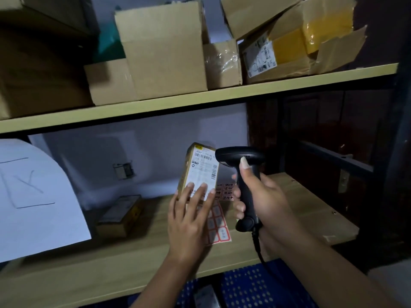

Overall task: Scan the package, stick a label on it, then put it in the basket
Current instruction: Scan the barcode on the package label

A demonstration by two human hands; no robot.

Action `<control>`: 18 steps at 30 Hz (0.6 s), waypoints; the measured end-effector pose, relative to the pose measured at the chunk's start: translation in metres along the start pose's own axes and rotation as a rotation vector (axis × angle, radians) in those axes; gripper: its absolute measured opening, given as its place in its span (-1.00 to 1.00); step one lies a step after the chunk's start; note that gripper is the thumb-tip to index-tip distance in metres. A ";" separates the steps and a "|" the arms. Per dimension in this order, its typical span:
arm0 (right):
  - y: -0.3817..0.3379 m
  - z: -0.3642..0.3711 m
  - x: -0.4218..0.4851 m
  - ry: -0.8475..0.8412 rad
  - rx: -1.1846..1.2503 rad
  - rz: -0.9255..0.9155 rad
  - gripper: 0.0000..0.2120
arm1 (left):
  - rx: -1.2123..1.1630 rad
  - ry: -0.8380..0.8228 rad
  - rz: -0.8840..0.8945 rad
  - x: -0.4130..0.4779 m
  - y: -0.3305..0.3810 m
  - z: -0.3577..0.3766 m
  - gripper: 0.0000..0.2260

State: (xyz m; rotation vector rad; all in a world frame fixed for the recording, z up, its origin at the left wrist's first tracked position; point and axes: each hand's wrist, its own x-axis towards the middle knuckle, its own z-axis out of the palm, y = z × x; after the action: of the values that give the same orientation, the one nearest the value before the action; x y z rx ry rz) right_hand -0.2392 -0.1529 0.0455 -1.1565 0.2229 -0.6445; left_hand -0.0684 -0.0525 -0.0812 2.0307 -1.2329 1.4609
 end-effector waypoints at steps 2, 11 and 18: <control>0.002 0.009 0.000 -0.004 0.018 -0.006 -0.64 | 0.008 0.004 0.006 -0.006 -0.002 -0.002 -0.44; 0.007 0.018 0.006 0.008 -0.059 -0.010 -0.62 | 0.039 -0.014 0.026 -0.014 -0.015 -0.007 -0.43; 0.012 0.022 0.005 0.013 -0.146 -0.013 -0.57 | 0.047 -0.019 0.046 -0.017 -0.018 -0.011 -0.48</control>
State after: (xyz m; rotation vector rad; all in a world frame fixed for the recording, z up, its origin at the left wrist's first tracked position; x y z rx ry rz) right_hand -0.2200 -0.1355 0.0447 -1.2946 0.2774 -0.6553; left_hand -0.0618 -0.0270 -0.0884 2.0640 -1.2721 1.5077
